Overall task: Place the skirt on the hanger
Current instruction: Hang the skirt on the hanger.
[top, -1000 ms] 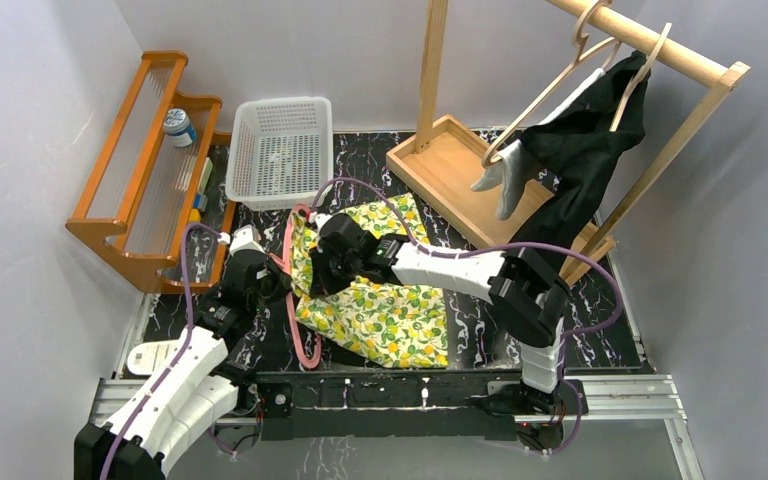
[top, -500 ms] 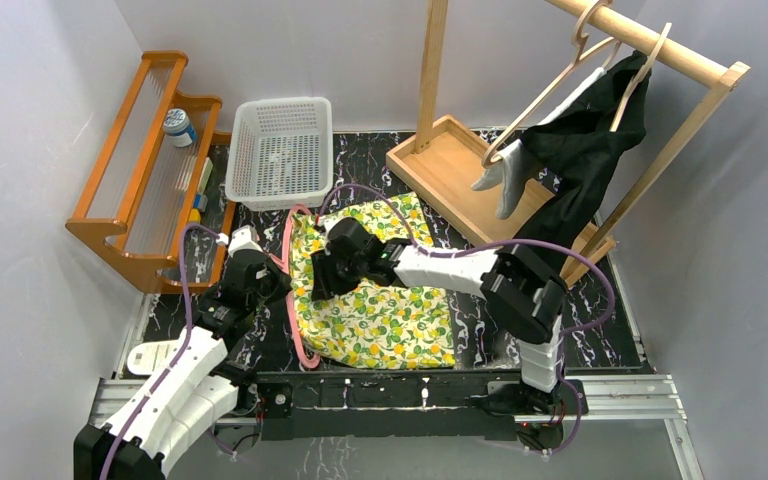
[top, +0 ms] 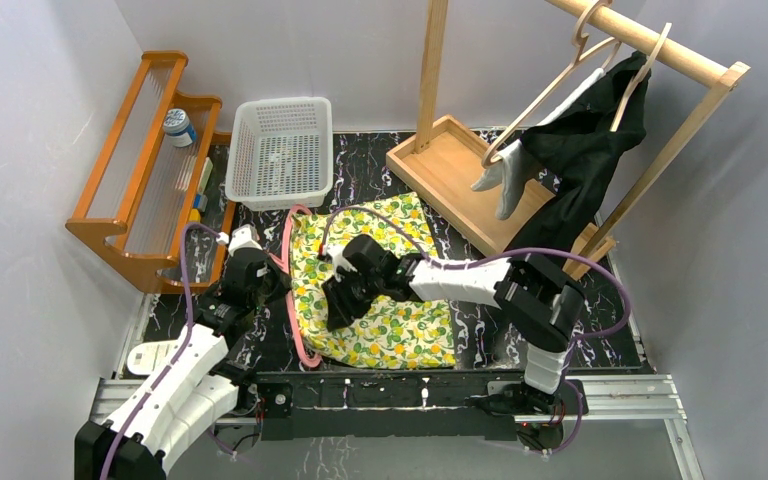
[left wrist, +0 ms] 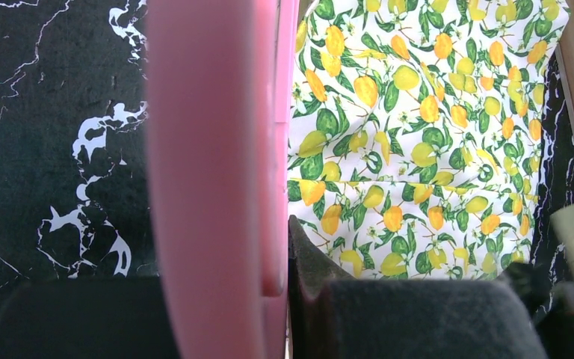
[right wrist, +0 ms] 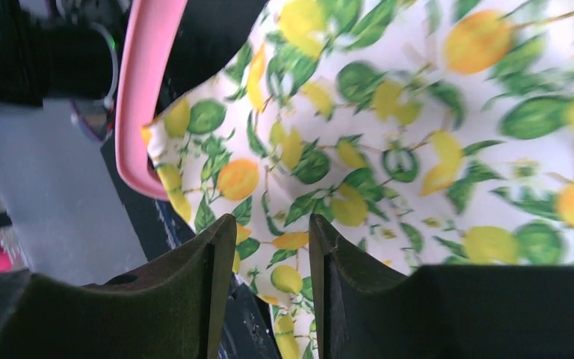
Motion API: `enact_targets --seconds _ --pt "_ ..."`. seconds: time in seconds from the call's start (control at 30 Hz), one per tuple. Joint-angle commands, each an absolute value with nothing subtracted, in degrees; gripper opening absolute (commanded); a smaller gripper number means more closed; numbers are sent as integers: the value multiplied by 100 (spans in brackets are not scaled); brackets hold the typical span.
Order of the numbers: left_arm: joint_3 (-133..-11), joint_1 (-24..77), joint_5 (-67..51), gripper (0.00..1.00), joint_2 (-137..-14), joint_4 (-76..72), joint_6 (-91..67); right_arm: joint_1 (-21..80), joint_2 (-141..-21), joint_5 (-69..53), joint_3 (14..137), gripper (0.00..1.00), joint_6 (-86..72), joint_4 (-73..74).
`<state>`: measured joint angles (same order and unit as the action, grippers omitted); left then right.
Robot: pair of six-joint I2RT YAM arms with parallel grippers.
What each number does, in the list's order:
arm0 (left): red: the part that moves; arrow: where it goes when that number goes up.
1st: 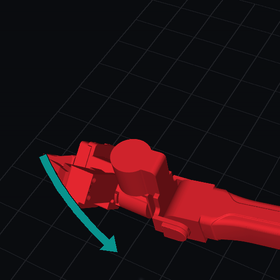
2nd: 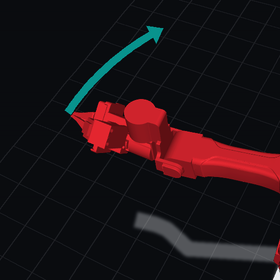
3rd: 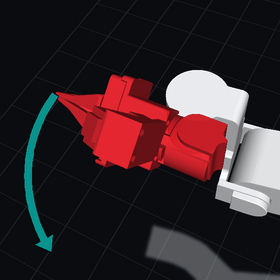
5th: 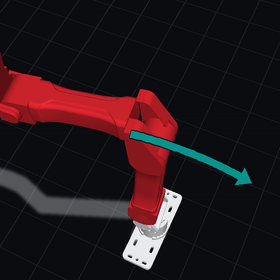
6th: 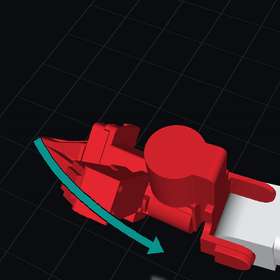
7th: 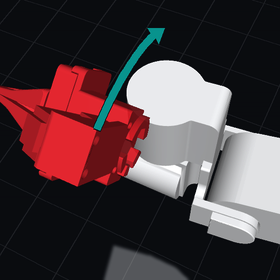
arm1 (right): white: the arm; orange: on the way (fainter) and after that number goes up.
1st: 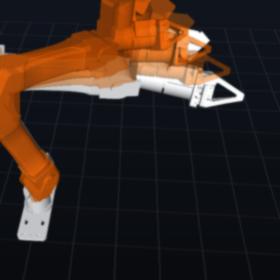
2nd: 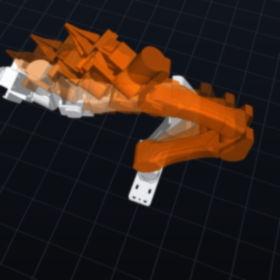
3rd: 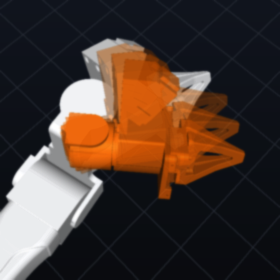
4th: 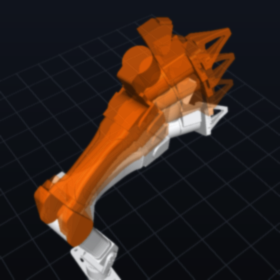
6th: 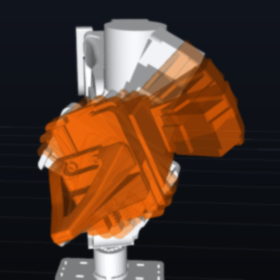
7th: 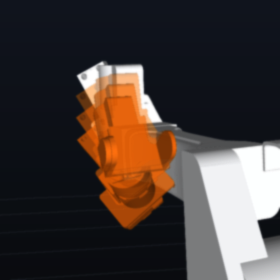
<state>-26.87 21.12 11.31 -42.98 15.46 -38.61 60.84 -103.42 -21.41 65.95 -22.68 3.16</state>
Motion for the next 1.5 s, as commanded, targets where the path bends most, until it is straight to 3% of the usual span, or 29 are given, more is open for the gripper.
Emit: enact_targets --seconds 0.0,0.3,0.7,0.9,1.03,1.17,1.47 --pt "-2889 2108 1031 0 -4374 1736 -3920 6228 -10112 -2892 6209 46 -2149 -752" --pt "-2865 2106 892 0 -4380 1755 -4014 6431 -10649 -3222 6174 41 -2467 -1901" --pt "-2819 2101 829 0 -4229 1904 -4177 6682 -11247 -3371 6223 36 -2438 -2336" --pt "-2761 2102 852 0 -4097 2002 -4199 6678 -11096 -2456 6100 33 -2584 -2435" --pt "-2743 2102 881 0 -4005 2093 -4056 6549 -10263 -1449 5735 37 -2619 -2460" --pt "-2700 2103 804 0 -4037 2094 -3825 6329 -9561 -691 5695 49 -2645 -2130" --pt "-2882 2101 408 0 -4298 1794 -3380 5817 -10425 165 6881 58 -2572 -787"
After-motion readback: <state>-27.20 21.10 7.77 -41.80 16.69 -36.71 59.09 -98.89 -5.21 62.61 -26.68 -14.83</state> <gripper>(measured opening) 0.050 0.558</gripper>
